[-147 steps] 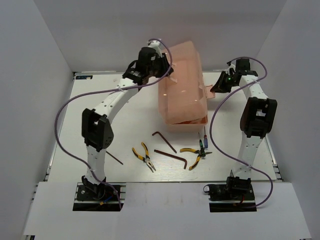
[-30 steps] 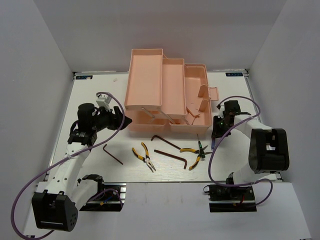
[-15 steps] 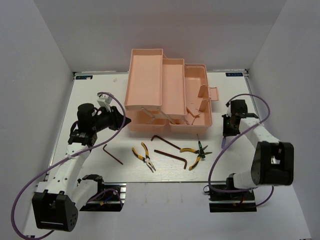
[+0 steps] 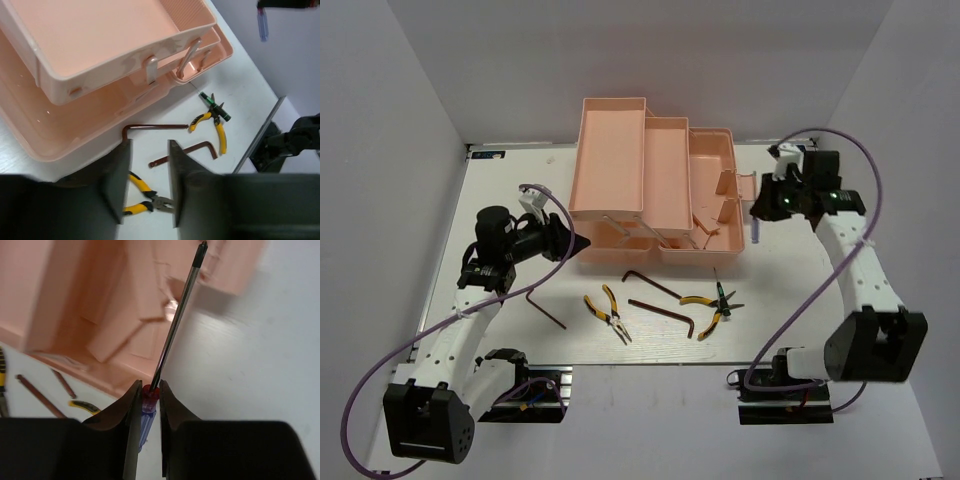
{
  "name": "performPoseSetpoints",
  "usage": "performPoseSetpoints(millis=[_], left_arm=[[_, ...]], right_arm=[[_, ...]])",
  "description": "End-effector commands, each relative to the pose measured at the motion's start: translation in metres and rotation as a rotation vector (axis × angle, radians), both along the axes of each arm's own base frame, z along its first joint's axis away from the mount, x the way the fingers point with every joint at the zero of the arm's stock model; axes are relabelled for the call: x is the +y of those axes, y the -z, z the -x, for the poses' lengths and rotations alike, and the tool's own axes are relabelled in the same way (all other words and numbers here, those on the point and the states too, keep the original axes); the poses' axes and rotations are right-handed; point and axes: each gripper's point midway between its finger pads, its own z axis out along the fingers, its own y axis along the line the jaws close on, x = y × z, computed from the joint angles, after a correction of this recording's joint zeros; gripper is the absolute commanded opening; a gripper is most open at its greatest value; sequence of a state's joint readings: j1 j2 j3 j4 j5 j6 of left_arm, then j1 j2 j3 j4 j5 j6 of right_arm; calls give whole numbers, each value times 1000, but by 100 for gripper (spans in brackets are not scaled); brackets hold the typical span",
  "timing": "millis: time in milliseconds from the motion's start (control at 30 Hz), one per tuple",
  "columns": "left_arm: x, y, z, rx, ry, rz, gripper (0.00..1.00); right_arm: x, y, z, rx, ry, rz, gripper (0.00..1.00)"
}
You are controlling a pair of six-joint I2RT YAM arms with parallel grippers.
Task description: Sort the tools into containers
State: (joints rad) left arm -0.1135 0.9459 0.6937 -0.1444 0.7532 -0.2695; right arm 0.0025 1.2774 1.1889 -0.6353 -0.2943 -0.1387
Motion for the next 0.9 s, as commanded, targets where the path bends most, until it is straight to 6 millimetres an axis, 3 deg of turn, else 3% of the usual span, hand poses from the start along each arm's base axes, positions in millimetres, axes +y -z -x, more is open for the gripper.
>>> performPoseSetpoints(millis=[0,33,67,100,133,167,233,300,333,367,400,467,533,567,600,633,667,700,733,767,800,867], left_arm=[[-5,-3,5,-22,35,13,54],[-3,-2,5,-13,27,9,57],[-2,-1,3,-13,14,4,59],[-2,3,3,6,13,2,61],[1,7,1,12,-11,-15,62],[3,9,0,21,-23,-21,62],[7,21,-3,61,-49,-45,62],[10,22,-7,77,-72,-57,62],[13,30,-9,99,-89,-77,62],[15,33,-9,108,-103,-85,62],[17,31,-11,108,-117,-91,62],[22,38,-14,130,-150,-112,62],[27,40,-16,142,-183,-131,60],[30,42,-17,150,-200,-141,55],[37,47,-19,160,-242,-165,52],[41,47,-20,172,-267,-181,49],[53,54,-23,185,-335,-221,33],[58,54,-25,199,-372,-230,25],[63,59,-23,219,-396,-250,19],[68,60,-25,225,-431,-256,15],[69,60,-26,229,-443,-254,15],[74,61,-28,235,-481,-258,15]], right_arm=[[78,-7,-10,69,-245,-219,0],[83,2,-19,93,-243,-220,0],[89,-10,-35,48,-240,-220,0],[96,-9,-39,52,-247,-219,0],[100,14,-49,111,-220,-197,0],[106,5,-57,101,-218,-192,0],[110,23,-69,144,-201,-164,4],[109,31,-73,156,-178,-123,20],[109,33,-74,152,-171,-109,35],[110,30,-73,139,-181,-103,41],[107,33,-70,139,-178,-94,45],[103,15,-68,67,-180,-89,47],[97,20,-60,55,-186,-68,47],[94,6,-49,2,-214,-48,47],[88,14,-39,16,-220,-31,47],[86,2,-31,-18,-229,-24,44],[88,-1,-14,-57,-331,-10,38],[87,17,13,25,-387,-7,36],[87,18,33,31,-440,-5,34],[93,19,63,31,-597,-11,32],[88,38,96,121,-637,-20,29],[84,43,119,112,-693,-1,19]])
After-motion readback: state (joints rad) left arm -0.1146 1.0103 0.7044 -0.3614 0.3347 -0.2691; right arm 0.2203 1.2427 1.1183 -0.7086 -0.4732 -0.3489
